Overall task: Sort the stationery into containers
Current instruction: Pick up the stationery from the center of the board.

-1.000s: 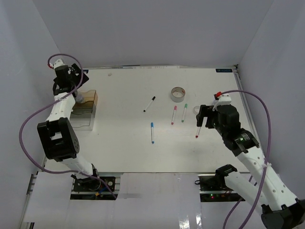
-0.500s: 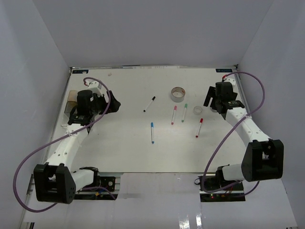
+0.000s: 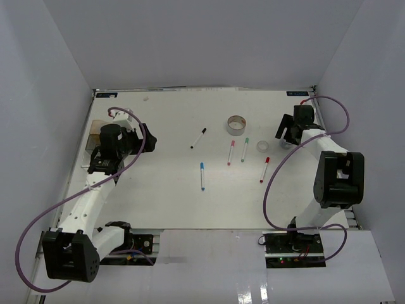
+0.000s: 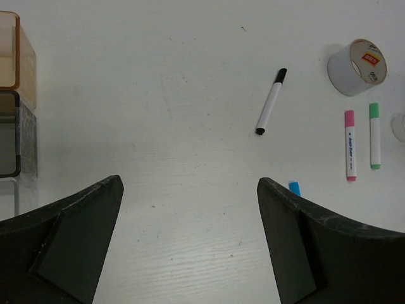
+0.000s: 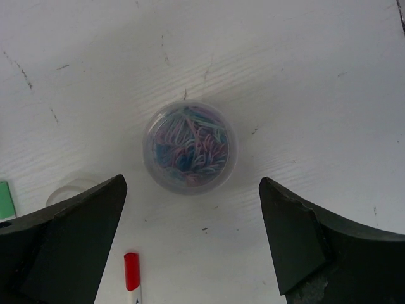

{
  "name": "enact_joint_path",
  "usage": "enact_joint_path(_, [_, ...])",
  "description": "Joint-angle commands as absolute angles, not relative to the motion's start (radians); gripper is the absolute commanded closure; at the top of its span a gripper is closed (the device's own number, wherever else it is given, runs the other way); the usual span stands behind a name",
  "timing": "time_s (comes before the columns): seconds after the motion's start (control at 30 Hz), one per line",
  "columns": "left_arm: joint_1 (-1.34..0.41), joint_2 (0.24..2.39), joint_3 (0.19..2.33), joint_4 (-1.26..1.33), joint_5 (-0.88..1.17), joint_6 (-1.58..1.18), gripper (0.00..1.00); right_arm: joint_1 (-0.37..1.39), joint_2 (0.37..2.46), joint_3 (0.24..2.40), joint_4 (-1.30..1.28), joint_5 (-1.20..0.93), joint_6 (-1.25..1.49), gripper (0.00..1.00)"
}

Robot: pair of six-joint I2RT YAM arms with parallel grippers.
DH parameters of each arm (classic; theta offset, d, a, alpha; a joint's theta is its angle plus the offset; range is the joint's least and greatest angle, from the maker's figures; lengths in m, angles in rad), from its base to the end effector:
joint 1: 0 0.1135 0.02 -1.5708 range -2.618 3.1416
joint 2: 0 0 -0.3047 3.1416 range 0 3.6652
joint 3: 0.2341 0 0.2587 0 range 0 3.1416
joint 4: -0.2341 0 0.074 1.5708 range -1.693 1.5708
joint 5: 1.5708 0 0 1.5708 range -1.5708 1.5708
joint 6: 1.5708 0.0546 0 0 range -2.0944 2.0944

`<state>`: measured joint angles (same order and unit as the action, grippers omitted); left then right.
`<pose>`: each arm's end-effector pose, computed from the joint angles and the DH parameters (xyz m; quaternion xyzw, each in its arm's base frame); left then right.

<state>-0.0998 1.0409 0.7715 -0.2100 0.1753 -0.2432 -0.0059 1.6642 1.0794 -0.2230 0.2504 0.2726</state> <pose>0.2358 -0.0332 0.3084 -0.0157 0.8526 -0.1620 0.4967 0.3790 -0.0158 0.2363 0.1739 0.9055 -0.0658 0.3815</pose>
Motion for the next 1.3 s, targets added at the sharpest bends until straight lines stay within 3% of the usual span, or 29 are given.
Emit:
enact_joint_path(0.0, [-0.103,1.031,0.792,-0.21,0.158,-0.236,0.02,-0.043,1.678,1.129,-0.15,0.187,0.252,0.08])
enact_joint_path(0.53, [-0.101,1.037,0.787,-0.21,0.16,-0.239,0.02,-0.049,1.743,1.137,-0.107,0.123,0.193,0.0])
enact_joint_path(0.97, [-0.101,1.037,0.787,-0.209,0.167,-0.244,0.02,-0.048,1.724,1.124,-0.107,0.17,0.166,0.35])
enact_joint_path(1.13, [-0.101,1.034,0.787,-0.209,0.172,-0.245,0.02,-0.009,1.631,1.109,-0.094,0.153,0.114,0.43])
enact_joint_path(1.27, [-0.103,1.032,0.787,-0.21,0.175,-0.249,0.02,0.153,1.579,1.134,-0.144,0.205,0.051,0.43])
